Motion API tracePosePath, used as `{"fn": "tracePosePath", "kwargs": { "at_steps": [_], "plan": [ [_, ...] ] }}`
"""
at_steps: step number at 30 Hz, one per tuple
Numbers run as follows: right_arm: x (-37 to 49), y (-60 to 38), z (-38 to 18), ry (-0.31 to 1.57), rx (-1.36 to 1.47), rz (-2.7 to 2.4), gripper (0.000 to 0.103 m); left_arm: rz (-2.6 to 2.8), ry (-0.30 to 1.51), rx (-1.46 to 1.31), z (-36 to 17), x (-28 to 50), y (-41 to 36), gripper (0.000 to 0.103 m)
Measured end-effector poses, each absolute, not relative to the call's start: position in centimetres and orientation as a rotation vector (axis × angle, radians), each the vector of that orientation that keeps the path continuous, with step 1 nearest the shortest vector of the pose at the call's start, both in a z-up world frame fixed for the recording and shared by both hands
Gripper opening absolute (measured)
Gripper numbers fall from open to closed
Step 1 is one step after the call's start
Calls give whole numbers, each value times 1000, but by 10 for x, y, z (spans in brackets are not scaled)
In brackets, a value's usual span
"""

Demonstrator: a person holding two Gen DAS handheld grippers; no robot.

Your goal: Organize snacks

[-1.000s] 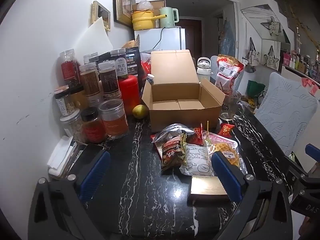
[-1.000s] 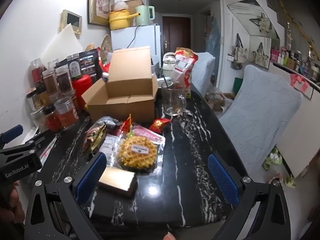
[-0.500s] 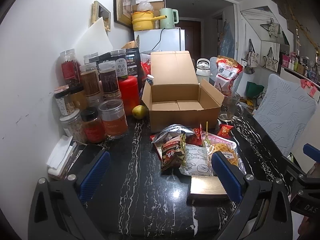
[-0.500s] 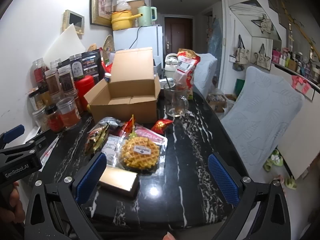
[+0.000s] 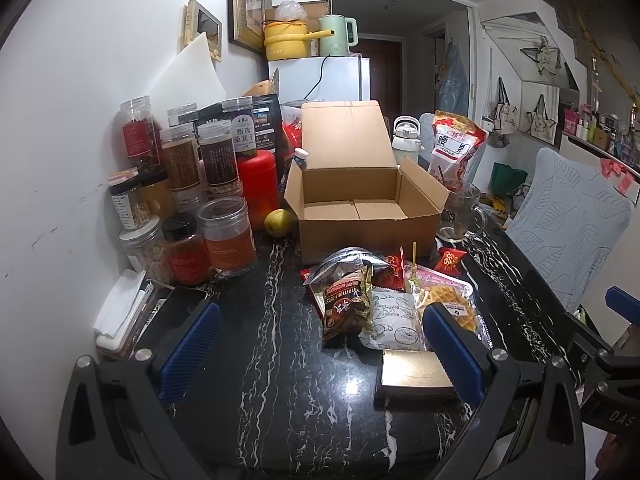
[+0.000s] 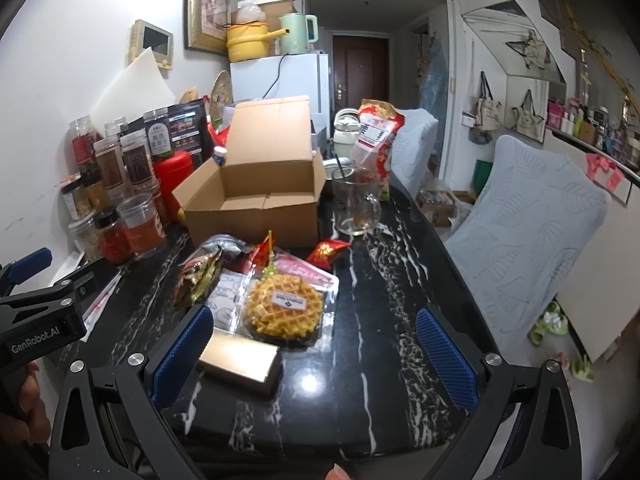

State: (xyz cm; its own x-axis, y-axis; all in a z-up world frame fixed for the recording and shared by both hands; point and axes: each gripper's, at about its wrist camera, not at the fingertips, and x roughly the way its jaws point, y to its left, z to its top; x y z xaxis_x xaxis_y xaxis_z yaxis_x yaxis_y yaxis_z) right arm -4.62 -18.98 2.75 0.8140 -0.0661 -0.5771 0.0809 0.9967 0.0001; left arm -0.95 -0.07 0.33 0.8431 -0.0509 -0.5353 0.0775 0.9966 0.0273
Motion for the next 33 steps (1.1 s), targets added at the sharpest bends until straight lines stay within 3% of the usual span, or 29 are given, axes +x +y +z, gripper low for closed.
{"fn": "tracePosePath", "kwargs": {
  "at_steps": [33],
  "plan": [
    [-50,-187,27,609,20,-68,103,-113,594,33,-1,-10,0,103]
  ]
}}
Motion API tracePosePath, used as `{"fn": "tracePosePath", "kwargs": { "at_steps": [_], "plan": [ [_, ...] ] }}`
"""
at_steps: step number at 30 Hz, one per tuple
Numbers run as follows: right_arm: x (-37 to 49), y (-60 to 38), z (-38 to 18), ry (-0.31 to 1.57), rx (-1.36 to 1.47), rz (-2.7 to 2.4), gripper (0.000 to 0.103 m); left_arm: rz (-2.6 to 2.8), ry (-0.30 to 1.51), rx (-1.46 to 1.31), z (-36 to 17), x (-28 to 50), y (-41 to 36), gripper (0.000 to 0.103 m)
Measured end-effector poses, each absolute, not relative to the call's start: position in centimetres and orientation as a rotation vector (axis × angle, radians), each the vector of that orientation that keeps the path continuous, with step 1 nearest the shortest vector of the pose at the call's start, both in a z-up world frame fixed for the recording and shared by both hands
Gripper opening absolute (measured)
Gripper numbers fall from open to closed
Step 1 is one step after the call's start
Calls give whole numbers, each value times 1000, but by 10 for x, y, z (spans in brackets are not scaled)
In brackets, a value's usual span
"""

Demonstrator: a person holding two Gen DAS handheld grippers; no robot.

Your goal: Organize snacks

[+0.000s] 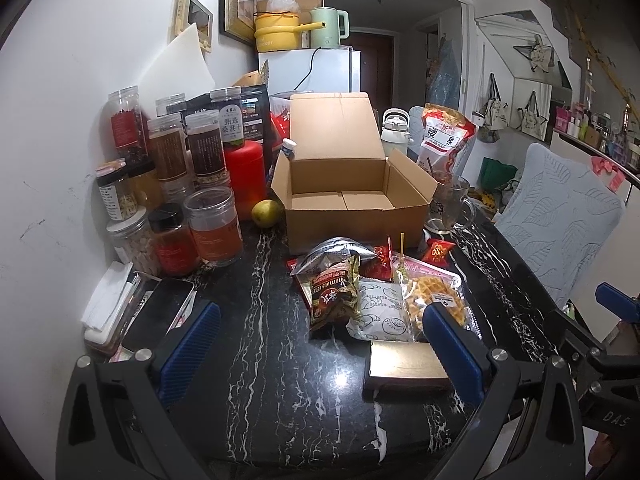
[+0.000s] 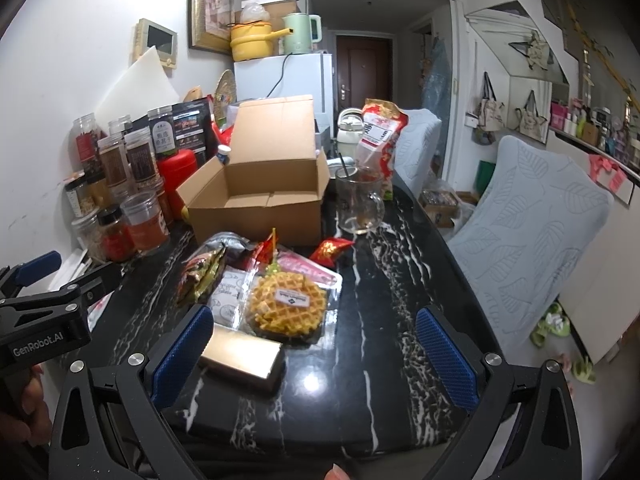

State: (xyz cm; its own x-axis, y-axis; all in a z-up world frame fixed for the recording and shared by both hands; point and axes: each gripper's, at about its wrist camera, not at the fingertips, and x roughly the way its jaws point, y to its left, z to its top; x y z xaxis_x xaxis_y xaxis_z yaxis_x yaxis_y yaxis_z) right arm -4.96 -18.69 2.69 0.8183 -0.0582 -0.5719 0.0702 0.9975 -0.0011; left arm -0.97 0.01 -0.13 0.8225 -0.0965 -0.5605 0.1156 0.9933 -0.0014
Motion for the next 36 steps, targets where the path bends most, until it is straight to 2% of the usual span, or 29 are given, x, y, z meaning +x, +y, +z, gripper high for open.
{"fn": "tracePosePath", "kwargs": {
  "at_steps": [21,36],
  "plan": [
    [-42,-184,7,647,55,64,103,-119,612,50,-10,-14,4,103],
    [-9,-163,-37,718,-2,328,103,-90,697,4,-42,1,29,103]
  ]
}}
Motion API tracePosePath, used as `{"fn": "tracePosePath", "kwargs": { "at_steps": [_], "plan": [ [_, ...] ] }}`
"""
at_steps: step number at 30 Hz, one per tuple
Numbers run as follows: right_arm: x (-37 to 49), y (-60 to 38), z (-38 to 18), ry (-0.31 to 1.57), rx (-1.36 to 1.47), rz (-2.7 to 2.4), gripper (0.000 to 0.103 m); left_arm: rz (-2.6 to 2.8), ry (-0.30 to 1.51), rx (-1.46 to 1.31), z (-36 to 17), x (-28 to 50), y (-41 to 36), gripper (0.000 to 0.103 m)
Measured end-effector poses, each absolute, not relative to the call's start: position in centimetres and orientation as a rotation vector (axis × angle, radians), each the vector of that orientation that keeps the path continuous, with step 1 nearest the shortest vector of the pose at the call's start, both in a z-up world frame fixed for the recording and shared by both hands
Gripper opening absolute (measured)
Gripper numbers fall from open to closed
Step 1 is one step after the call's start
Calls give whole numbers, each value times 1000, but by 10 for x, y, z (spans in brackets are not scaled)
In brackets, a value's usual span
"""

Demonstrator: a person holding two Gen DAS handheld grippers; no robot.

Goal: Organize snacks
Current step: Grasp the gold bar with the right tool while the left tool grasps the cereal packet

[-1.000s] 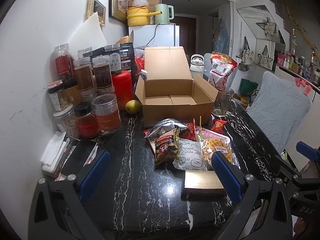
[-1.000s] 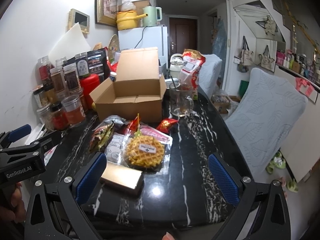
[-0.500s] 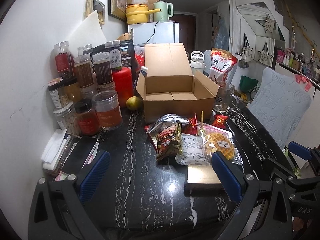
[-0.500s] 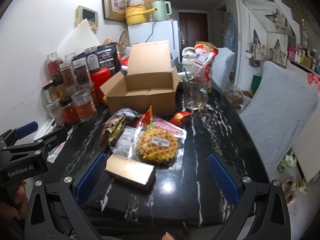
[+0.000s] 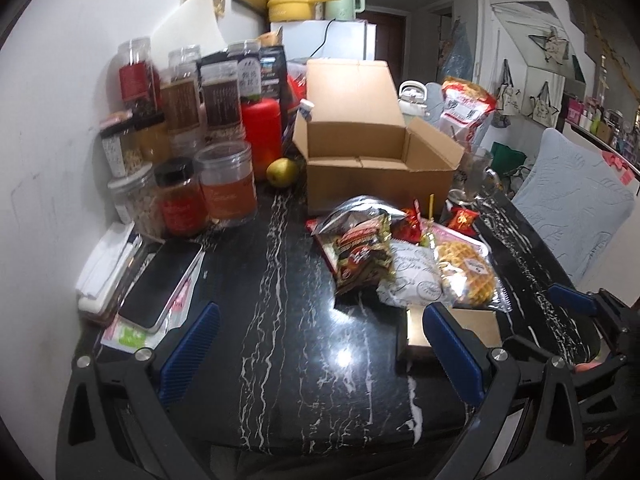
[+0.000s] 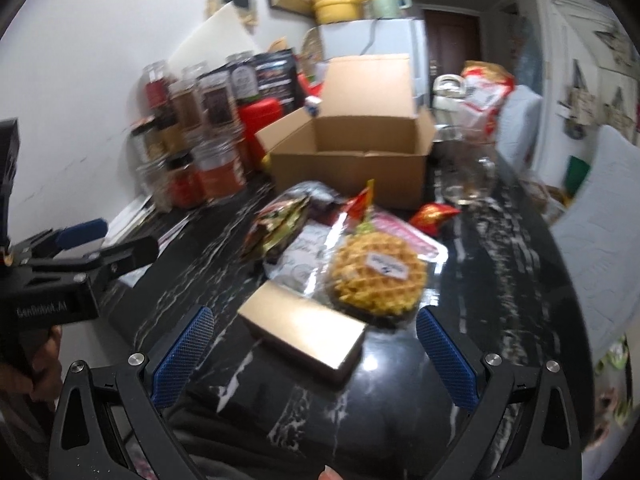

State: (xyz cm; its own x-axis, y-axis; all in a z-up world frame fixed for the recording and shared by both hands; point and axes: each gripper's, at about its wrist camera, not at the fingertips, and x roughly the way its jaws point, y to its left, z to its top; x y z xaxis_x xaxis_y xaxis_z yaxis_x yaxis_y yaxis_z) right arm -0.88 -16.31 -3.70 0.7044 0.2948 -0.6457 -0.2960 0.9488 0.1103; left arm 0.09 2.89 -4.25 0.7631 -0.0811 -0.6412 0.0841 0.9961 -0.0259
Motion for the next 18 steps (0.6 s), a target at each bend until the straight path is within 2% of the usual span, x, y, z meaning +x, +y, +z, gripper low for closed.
{"fn": "tracePosePath", "kwargs": {
  "at_steps": [18],
  "plan": [
    [41,-132,-73,877,-162,633,103,-118,823,-46,-72,27,50,103]
  ]
}}
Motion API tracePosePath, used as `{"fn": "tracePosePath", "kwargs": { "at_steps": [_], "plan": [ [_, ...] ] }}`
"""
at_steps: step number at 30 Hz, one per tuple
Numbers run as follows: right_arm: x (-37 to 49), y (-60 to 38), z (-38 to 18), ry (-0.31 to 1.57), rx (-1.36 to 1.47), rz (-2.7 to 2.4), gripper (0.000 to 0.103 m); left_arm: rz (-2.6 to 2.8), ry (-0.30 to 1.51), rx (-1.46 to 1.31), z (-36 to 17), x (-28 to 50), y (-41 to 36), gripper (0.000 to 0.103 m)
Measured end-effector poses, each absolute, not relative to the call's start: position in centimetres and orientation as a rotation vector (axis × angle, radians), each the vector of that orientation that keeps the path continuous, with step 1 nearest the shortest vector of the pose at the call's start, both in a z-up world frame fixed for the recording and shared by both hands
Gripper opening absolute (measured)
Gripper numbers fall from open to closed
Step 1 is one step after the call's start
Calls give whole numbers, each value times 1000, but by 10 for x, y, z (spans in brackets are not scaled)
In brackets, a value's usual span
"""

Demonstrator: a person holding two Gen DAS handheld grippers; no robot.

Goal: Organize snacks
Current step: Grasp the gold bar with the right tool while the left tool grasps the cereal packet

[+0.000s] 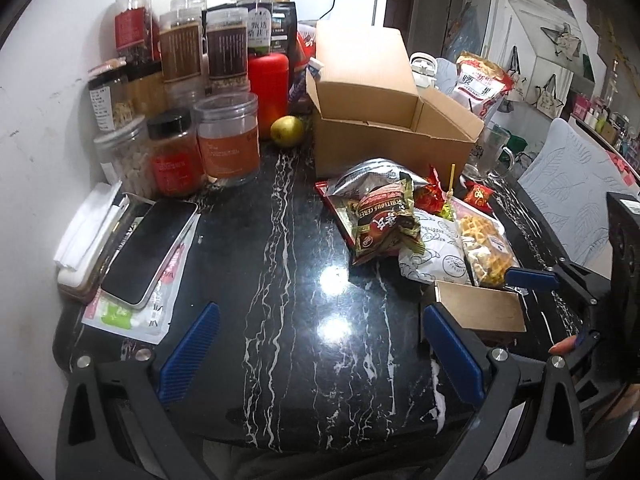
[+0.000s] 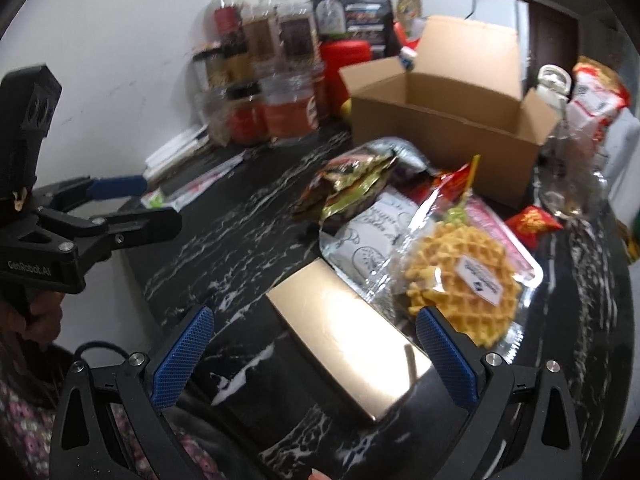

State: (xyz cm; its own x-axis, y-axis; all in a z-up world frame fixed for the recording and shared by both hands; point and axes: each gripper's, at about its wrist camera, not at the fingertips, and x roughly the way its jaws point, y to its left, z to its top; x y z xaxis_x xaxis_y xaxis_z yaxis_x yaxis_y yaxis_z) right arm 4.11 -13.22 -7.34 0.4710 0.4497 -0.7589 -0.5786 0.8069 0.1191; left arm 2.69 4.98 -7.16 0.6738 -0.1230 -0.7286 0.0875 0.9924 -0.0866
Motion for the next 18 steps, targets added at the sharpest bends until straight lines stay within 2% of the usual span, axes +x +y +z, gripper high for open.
{"fn": "tracePosePath", "kwargs": {
  "at_steps": [2,3,4,6,8,14,18],
  "plan": [
    [46,-130,-77,900,-176,647,100,-117,836,-49,-75,32,50,103],
    [49,-128,-80,919,-182,653,93,-118,841,-52,-77,34,51,103],
    [51,-128,-82,926,-192,645,92,-119,849,-56,-79,37,51,103],
    [54,-126,-86,930,-230,612,78,-122,858,-70,-81,42,53,103],
    [55,-129,-88,935,-233,604,73,-122,864,-80,-83,46,56,103],
    [51,-122,-92,945,-317,589,73,-126,870,-105,-85,61,60,103],
    [55,-113,-98,968,-395,568,76,-135,869,-98,-86,69,56,103]
  ]
}}
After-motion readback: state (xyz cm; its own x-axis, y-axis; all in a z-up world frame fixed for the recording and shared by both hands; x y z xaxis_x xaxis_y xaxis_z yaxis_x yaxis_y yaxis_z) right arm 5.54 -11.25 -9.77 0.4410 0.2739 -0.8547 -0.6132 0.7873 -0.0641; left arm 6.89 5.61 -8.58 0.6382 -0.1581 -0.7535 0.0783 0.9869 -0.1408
